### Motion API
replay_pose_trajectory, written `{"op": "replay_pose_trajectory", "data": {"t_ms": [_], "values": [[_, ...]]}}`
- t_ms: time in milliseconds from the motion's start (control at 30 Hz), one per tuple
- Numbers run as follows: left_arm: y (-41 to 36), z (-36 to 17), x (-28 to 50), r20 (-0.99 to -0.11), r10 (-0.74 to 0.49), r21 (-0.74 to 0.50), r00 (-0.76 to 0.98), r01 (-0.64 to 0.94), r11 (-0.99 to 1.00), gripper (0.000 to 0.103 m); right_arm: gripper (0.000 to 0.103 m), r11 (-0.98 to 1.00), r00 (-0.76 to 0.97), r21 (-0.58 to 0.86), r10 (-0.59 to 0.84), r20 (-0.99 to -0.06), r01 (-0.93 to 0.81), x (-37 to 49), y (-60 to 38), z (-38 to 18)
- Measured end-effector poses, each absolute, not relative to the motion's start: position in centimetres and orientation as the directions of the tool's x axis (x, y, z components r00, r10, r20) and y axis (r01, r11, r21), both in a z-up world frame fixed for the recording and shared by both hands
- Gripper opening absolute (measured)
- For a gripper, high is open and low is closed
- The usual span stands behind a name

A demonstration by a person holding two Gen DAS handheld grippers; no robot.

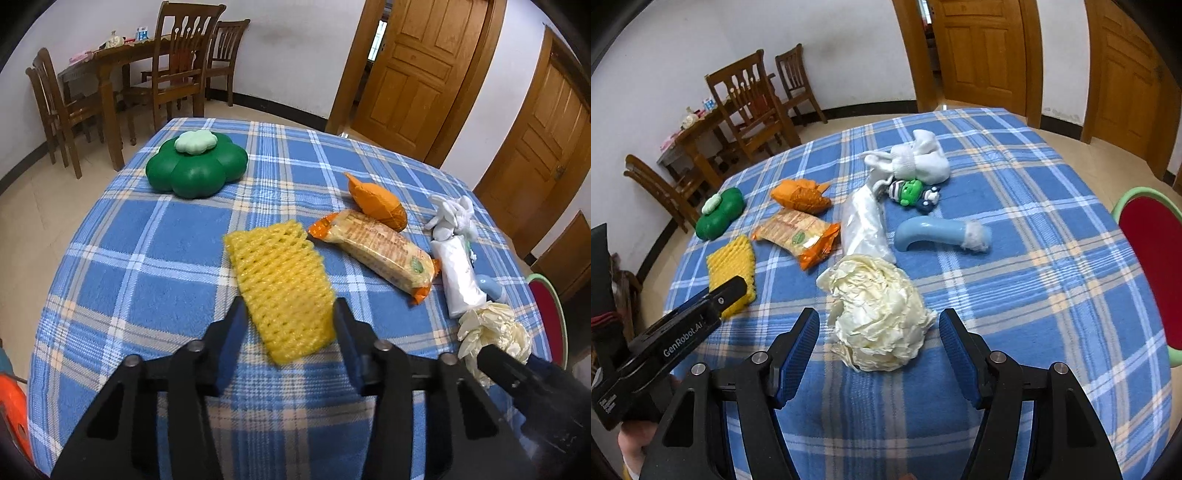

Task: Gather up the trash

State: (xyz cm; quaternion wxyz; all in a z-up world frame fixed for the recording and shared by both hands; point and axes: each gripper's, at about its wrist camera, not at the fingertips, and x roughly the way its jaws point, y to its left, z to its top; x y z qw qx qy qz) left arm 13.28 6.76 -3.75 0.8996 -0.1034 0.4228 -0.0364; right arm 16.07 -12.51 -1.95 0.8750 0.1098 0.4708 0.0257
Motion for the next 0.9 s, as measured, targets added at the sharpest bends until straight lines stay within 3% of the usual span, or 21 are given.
{"op": "replay_pose_trajectory", "data": {"t_ms": [67, 267, 467, 900], "values": [[7.1, -3.7, 13.2, -0.750, -0.168, -0.233, 0.640, -0.019, 0.972, 0.036, 0.054, 0.974, 0.555, 0.219, 0.150, -0.819, 0.060, 16.0, -12.4, -2.1], [7.7, -3.2, 12.5, -0.734, -0.203, -0.281, 0.648, -0.018, 0.960, 0.020, 0.042, 0.968, 0.563, 0.244, 0.170, -0.809, 0.058, 15.3, -12.9, -1.8], [7.5, -2.6, 11.5, -0.725, -0.233, -0.314, 0.648, -0.010, 0.949, 0.015, 0.039, 0.961, 0.579, 0.275, 0.204, -0.789, 0.036, 14.2, -13.2, -1.1], [5.1, 0.4, 8.8, -0.699, -0.241, -0.291, 0.673, 0.041, 0.956, 0.015, 0.039, 0.945, 0.650, 0.323, 0.218, -0.728, 0.044, 11.0, -15.9, 1.4]]}}
